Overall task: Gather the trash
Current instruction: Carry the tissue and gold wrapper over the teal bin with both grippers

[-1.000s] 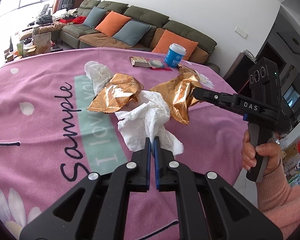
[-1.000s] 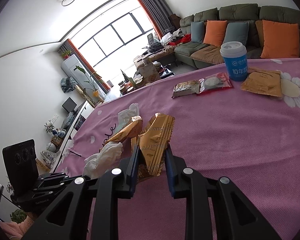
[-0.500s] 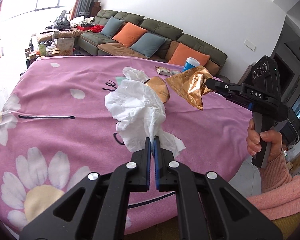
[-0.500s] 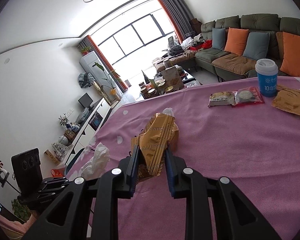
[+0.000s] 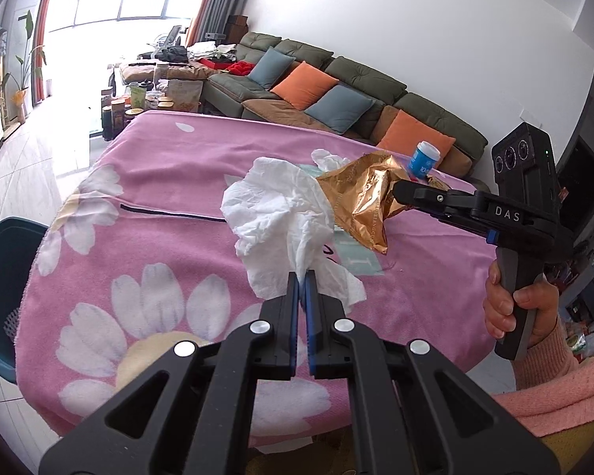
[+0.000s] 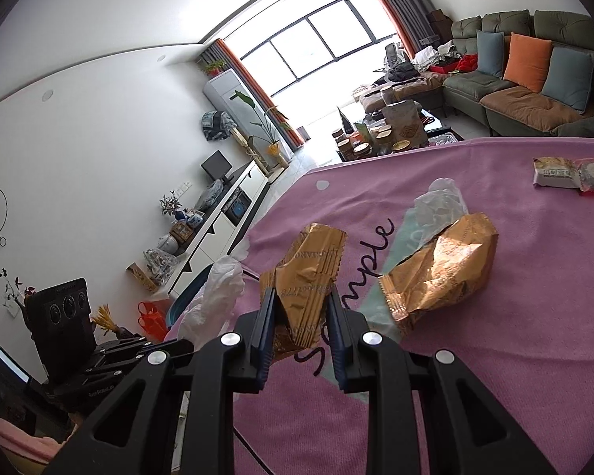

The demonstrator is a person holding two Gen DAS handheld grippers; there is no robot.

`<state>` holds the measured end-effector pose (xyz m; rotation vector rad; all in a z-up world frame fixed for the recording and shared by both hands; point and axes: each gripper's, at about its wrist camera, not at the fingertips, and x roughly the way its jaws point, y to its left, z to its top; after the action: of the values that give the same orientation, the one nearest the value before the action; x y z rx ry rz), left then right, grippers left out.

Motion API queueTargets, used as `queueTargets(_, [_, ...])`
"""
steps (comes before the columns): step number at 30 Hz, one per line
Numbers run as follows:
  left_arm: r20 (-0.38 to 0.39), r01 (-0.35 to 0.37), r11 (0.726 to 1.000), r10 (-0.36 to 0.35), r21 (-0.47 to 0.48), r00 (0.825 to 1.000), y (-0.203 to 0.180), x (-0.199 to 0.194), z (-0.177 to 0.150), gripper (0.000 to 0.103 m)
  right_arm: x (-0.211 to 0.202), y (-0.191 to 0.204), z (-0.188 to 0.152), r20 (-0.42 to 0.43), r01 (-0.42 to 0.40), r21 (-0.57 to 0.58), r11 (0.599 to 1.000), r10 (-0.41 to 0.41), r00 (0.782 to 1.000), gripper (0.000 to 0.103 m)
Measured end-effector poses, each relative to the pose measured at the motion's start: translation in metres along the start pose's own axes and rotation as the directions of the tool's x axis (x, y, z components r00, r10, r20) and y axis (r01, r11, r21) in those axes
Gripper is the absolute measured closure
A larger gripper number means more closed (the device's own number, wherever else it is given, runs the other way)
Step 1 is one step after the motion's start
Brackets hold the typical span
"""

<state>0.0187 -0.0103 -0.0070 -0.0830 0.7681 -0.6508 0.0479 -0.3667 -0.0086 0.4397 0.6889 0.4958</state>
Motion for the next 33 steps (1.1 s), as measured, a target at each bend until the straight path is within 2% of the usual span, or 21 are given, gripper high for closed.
queueTargets(12, [0.032,-0.081,0.995,0.082,-0.054,0.996,0.026,-0.029,-0.003,0.099,0.040,0.027,0.000,-0.071,-0.085,-0.016,0.996,0.084,0.994,0.080])
queueTargets(33, [0.070,-0.184,0.973,0.195,-0.139,0.978,0.073,-0.070,-0.016,0.099,0.088,0.074,0.003,-0.159,-0.180,-0.065,0.982,0.168,0.973,0.080])
